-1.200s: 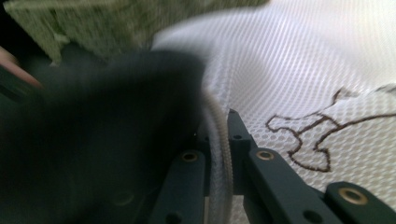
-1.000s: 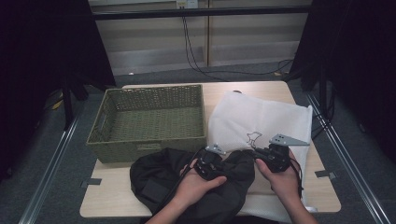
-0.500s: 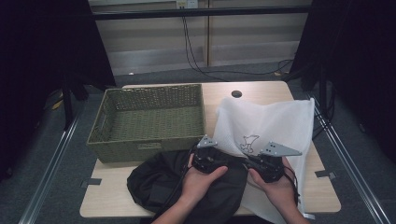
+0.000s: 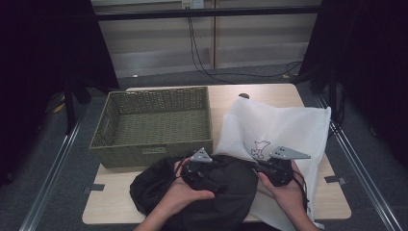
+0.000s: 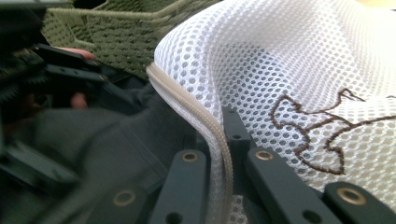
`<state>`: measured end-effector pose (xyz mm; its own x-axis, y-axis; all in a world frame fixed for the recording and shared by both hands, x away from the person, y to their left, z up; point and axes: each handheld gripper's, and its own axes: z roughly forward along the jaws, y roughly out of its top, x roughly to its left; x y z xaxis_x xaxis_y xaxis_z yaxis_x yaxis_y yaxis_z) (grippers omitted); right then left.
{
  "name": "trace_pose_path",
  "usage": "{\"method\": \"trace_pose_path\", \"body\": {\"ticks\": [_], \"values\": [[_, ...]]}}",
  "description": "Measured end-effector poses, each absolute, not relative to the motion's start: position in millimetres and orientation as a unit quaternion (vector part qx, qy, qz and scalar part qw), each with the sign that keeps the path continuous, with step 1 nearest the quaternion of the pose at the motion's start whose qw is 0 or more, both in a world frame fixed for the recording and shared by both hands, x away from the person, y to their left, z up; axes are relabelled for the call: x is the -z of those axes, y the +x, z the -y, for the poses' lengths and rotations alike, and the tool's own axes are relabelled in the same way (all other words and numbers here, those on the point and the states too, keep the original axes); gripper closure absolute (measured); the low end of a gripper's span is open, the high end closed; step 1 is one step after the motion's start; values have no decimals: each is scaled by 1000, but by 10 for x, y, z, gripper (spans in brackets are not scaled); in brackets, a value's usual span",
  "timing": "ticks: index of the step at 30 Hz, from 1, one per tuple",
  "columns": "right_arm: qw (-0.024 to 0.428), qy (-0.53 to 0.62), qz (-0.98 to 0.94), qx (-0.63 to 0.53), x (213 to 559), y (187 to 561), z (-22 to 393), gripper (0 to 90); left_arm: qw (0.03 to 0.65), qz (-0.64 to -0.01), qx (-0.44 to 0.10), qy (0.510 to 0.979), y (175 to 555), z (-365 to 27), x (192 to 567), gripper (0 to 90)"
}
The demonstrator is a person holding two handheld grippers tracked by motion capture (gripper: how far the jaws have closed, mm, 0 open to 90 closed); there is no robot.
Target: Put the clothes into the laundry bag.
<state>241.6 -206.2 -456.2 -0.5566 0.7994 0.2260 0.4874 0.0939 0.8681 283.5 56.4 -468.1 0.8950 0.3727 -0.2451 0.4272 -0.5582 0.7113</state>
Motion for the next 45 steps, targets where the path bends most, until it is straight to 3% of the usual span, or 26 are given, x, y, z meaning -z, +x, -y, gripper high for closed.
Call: {"method": "trace_pose_path", "body": {"ticks": [1,2,4,5,7,11,14,17,18,20,23,24,25,26,29,33,35,36,39,41,42,43,44,45], "values": [[154,443,-725,-505,4564,2415,2046,882,407,-198,40,891,2824,-535,4698,249],[155,437,-729,-504,4567,2412,2021,881,401,-189,40,896,2827,-518,4722,484],[152,428,-733,-506,4567,2407,1967,882,394,-193,35,898,2840,-500,4708,728],[150,423,-735,-507,4567,2404,1944,881,394,-193,30,898,2827,-487,4688,776],[148,414,-737,-513,4559,2400,1905,881,415,-202,22,887,2786,-498,4586,800],[163,400,-728,-532,4444,2368,1879,883,552,-234,81,797,2804,-625,4276,809],[178,389,-710,-560,4256,2315,1877,886,604,-232,74,758,2765,-592,4164,807],[191,388,-699,-570,4160,2266,1894,887,592,-265,25,760,2714,-455,4314,800],[184,390,-696,-574,4171,2270,1907,886,554,-286,-3,782,2719,-358,4464,798],[148,382,-703,-581,4226,2285,1920,886,511,-324,17,796,2807,-261,4772,790],[167,395,-722,-544,4301,2281,1860,887,509,-327,28,796,2839,-239,4817,746],[183,408,-723,-526,4323,2289,1878,887,515,-315,36,796,2838,-248,4775,603],[184,414,-721,-524,4336,2299,1908,887,525,-300,55,795,2832,-277,4715,517],[184,414,-721,-524,4336,2299,1908,887,532,-285,67,795,2817,-327,4646,517],[178,424,-716,-525,4374,2318,2001,887,539,-250,28,804,2730,-559,4444,278],[166,422,-715,-533,4411,2341,2024,887,508,-276,15,816,2759,-730,4528,68],[169,422,-716,-529,4417,2346,1982,888,450,-276,37,849,2797,-641,4763,11],[171,422,-716,-529,4417,2346,1966,887,450,-276,37,849,2797,-641,4763,9],[179,410,-724,-525,4425,2346,1924,887,396,-250,-2,884,2768,-485,4848,10],[198,399,-735,-511,4444,2343,1862,885,359,-235,-32,903,2732,-437,4809,87],[203,392,-739,-510,4463,2349,1833,885,359,-230,-47,903,2712,-427,4812,211],[202,389,-741,-508,4486,2356,1800,884,363,-229,-56,902,2691,-439,4794,511],[202,387,-741,-511,4493,2360,1787,885,385,-236,-51,891,2679,-485,4767,634],[202,383,-741,-513,4493,2360,1775,884,402,-245,-40,881,2680,-500,4765,697]]}}
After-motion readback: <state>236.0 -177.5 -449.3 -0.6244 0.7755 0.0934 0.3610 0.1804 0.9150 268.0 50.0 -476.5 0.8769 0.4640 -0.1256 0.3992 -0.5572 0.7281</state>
